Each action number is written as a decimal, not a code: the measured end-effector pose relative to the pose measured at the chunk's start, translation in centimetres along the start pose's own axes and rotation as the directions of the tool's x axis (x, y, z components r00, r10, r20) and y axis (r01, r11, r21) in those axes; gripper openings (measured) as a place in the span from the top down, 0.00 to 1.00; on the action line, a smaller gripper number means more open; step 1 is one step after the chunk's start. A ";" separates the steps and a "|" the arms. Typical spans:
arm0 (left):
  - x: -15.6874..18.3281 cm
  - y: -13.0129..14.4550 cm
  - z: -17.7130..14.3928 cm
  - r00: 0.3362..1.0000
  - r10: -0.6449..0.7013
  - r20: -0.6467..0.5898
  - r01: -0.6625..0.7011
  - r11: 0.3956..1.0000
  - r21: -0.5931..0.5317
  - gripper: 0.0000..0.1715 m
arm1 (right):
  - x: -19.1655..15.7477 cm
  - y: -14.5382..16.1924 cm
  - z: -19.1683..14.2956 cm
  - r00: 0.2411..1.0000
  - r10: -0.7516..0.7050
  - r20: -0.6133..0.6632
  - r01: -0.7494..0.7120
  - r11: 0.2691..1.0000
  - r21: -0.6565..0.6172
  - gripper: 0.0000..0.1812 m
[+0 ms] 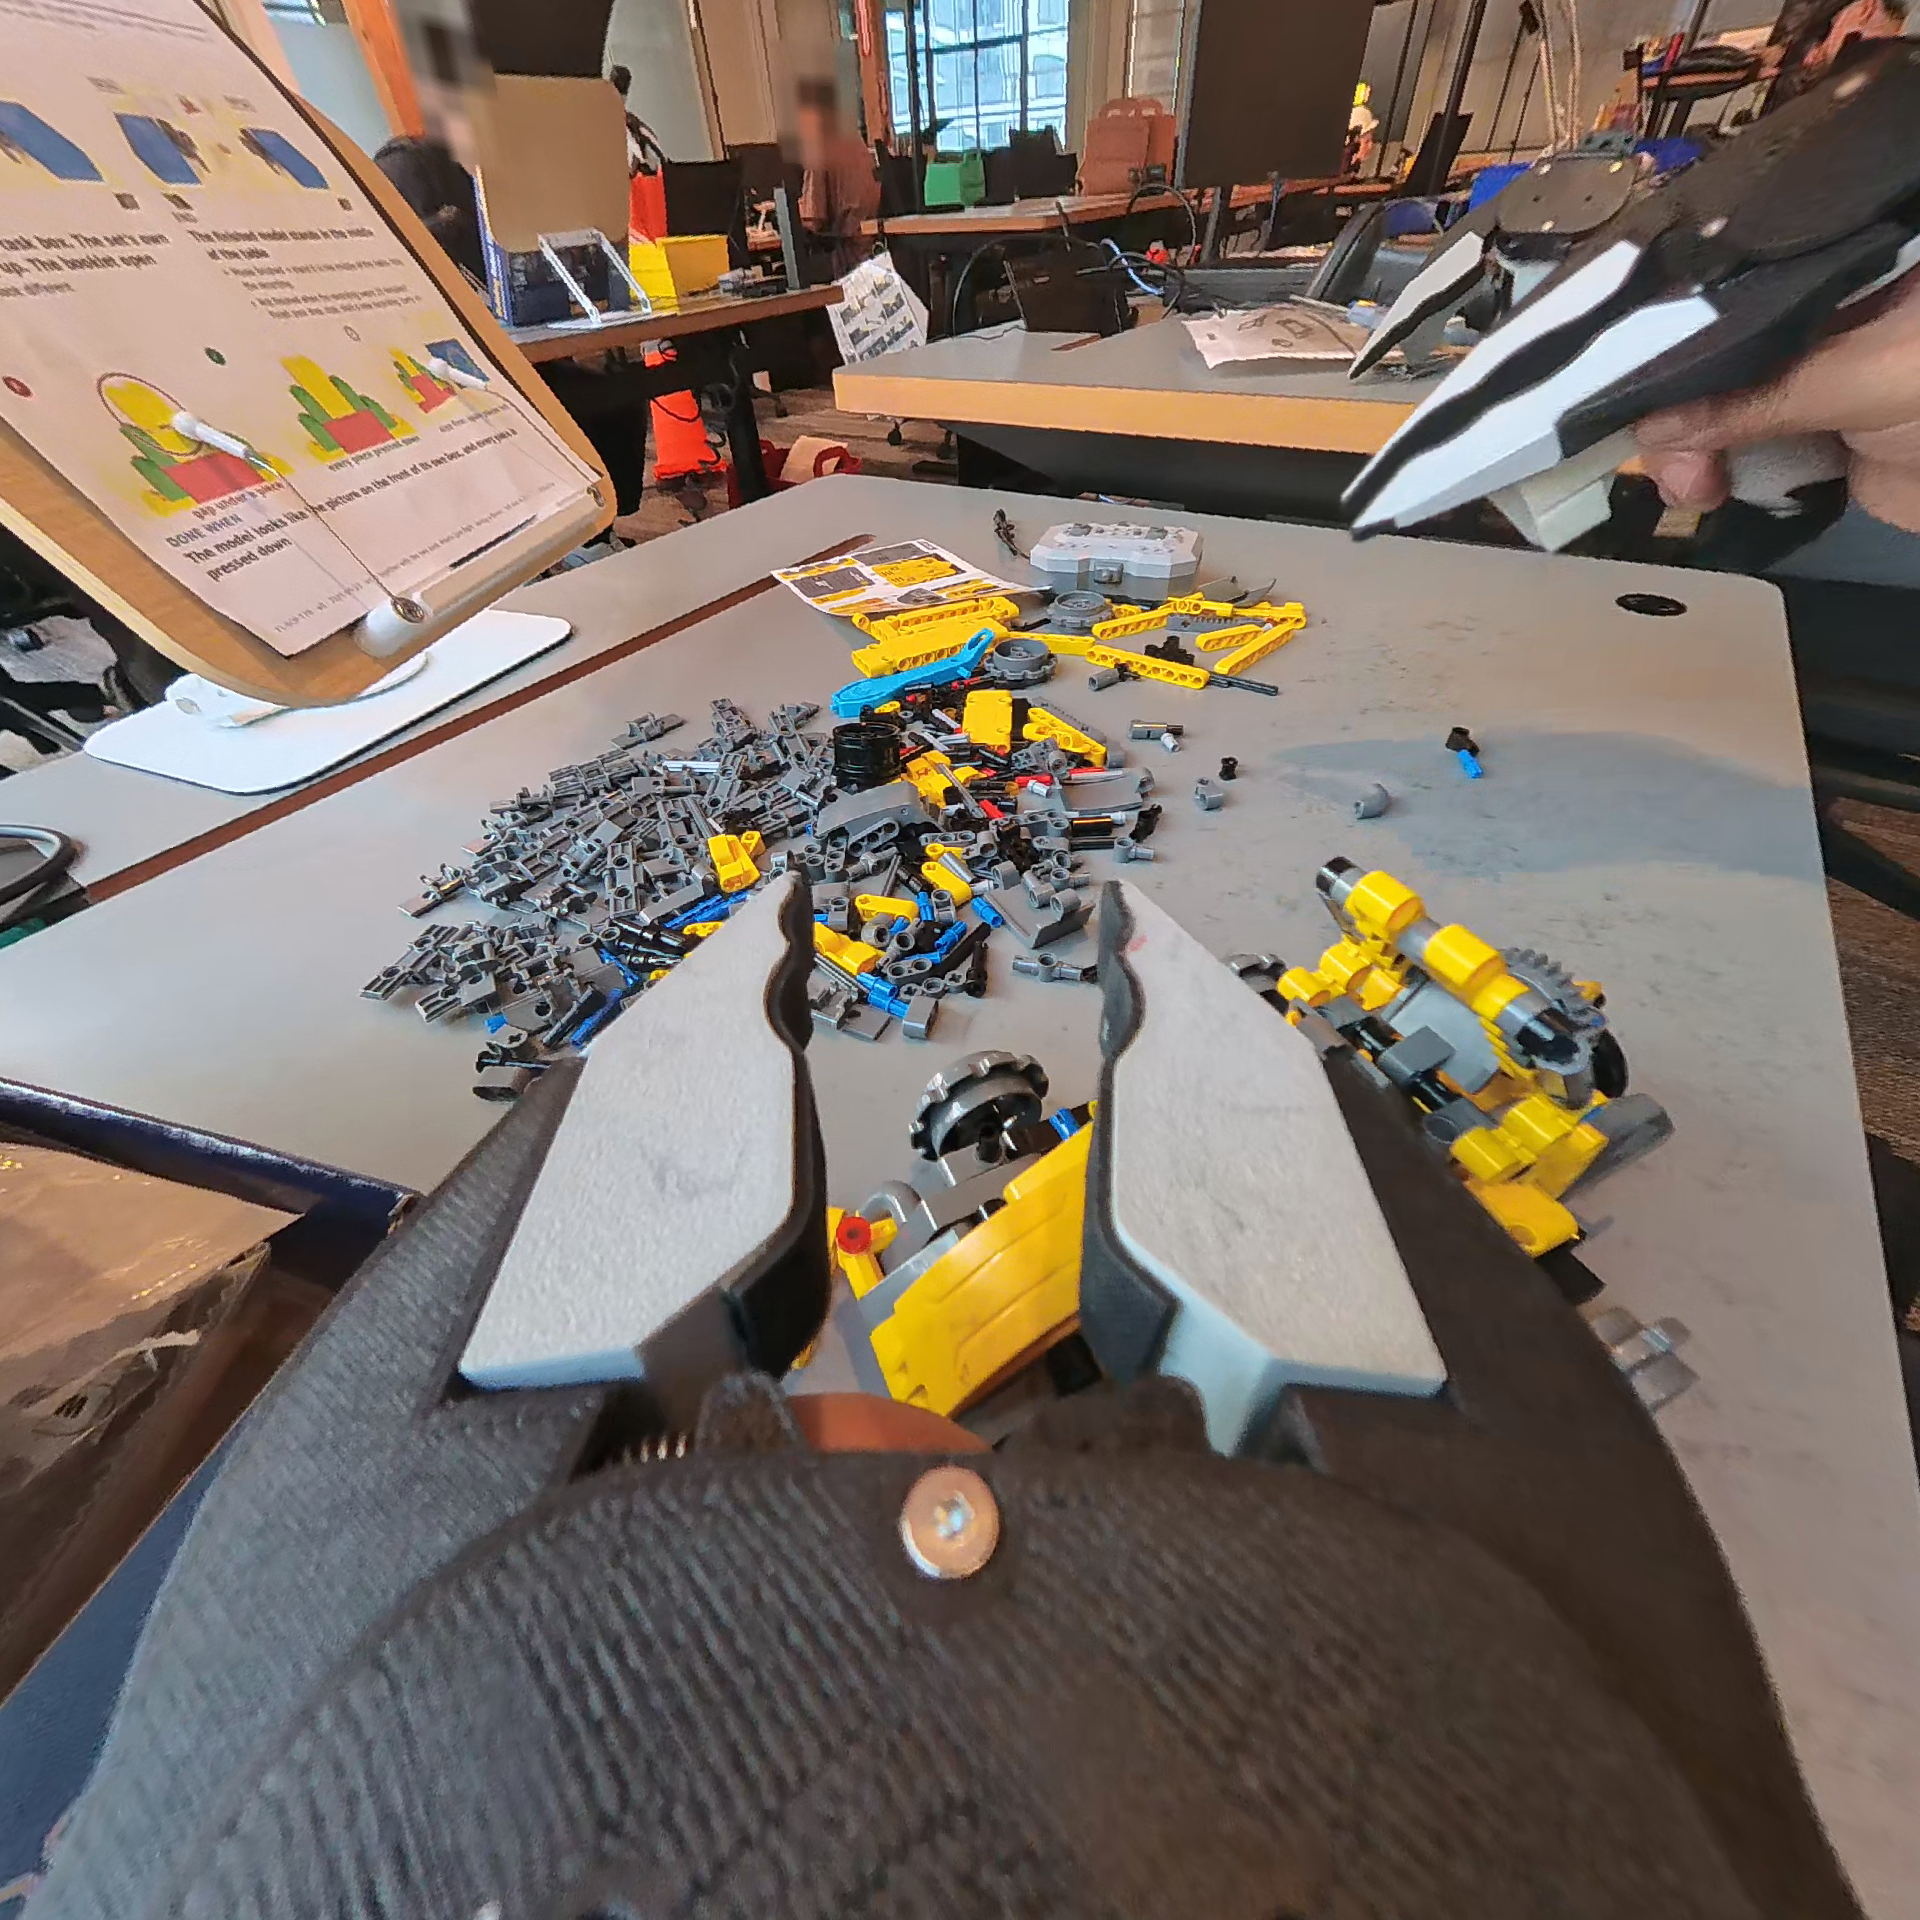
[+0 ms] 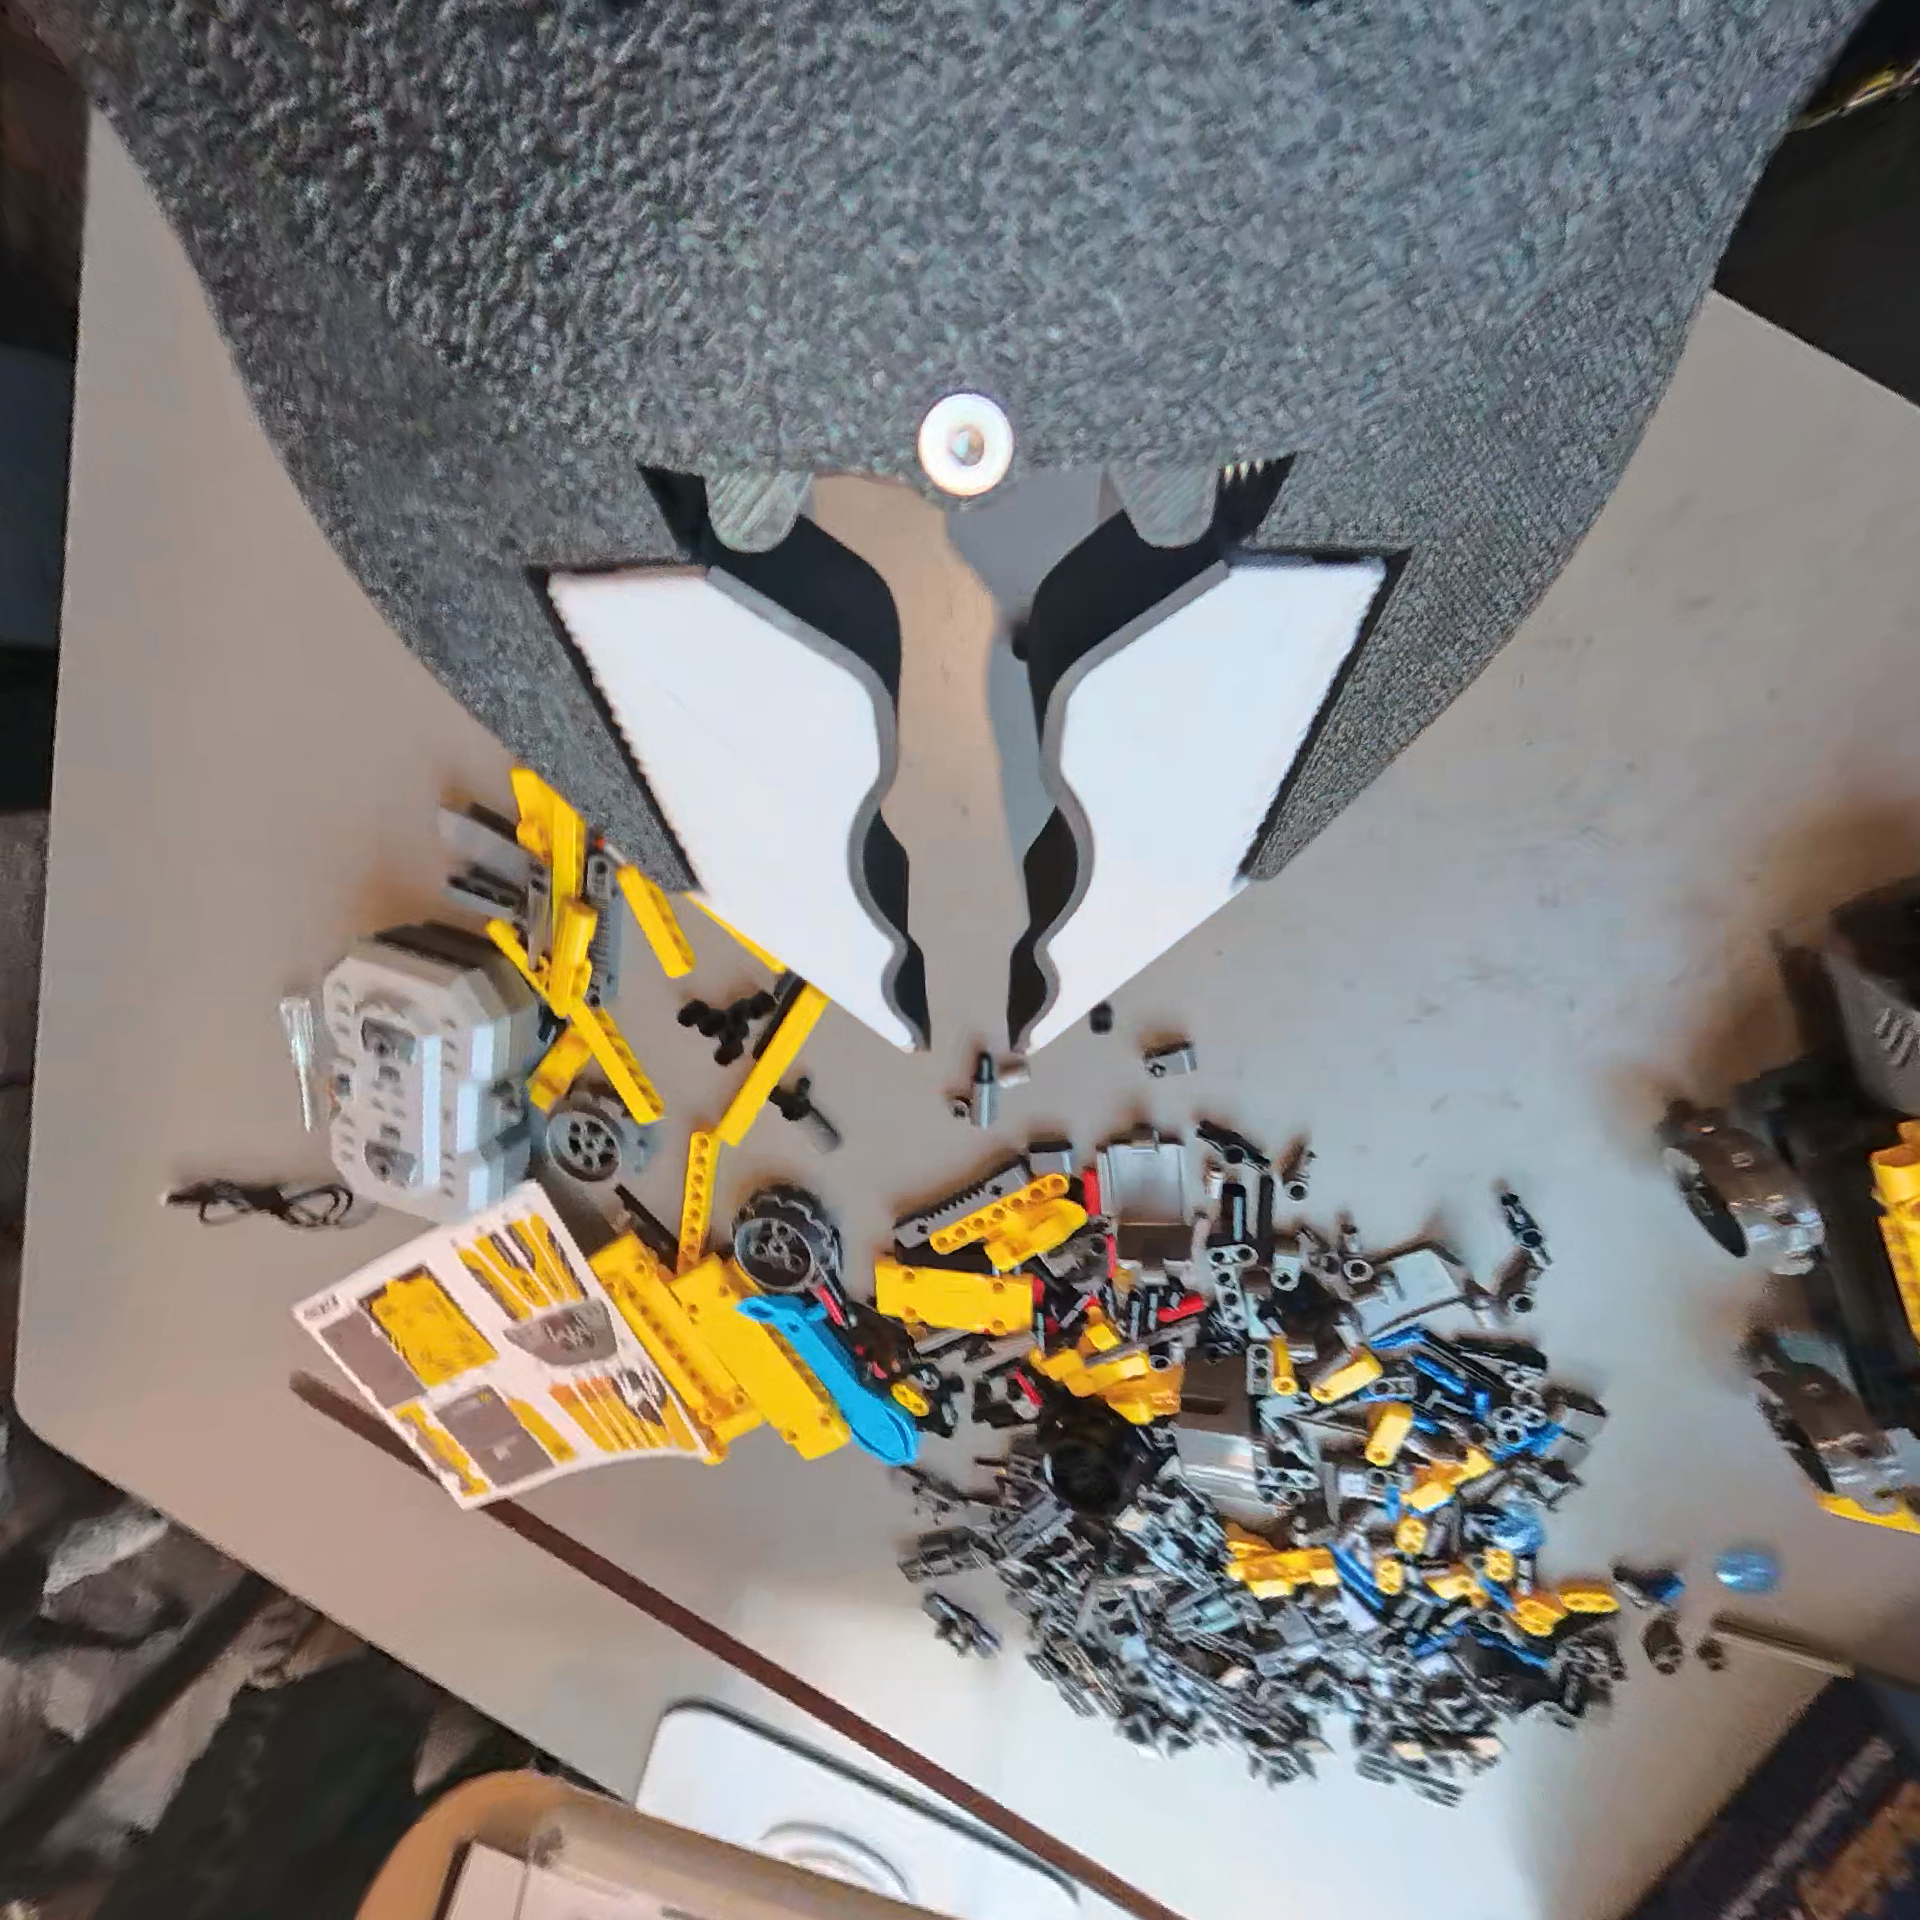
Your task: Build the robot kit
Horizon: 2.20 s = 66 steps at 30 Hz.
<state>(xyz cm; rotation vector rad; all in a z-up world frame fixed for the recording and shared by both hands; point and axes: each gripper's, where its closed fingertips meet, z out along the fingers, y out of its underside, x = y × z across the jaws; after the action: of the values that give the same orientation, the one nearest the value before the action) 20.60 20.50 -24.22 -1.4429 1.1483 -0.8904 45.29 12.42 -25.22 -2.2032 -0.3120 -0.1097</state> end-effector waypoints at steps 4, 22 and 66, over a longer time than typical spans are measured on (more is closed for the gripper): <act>0.0 0.2 0.1 1.000 0.008 0.005 -0.008 1.000 -0.006 0.70 | 0.5 2.1 0.3 0.999 0.045 -0.005 -0.046 0.998 -0.038 0.93; -0.5 0.0 -0.1 0.999 -0.026 -0.034 0.028 0.999 0.037 0.68 | 4.9 3.4 -1.2 0.958 0.274 -0.084 -0.250 0.943 0.218 0.92; 0.3 0.6 0.3 0.998 -0.030 -0.056 0.030 1.000 0.007 0.69 | -6.6 9.4 -0.6 0.963 0.037 0.266 0.026 0.973 -0.229 0.92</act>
<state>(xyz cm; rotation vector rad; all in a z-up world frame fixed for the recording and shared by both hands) 20.89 20.31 -24.89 -1.4402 1.1663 -0.9609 41.37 5.28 -33.39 -2.4536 -0.4639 0.1675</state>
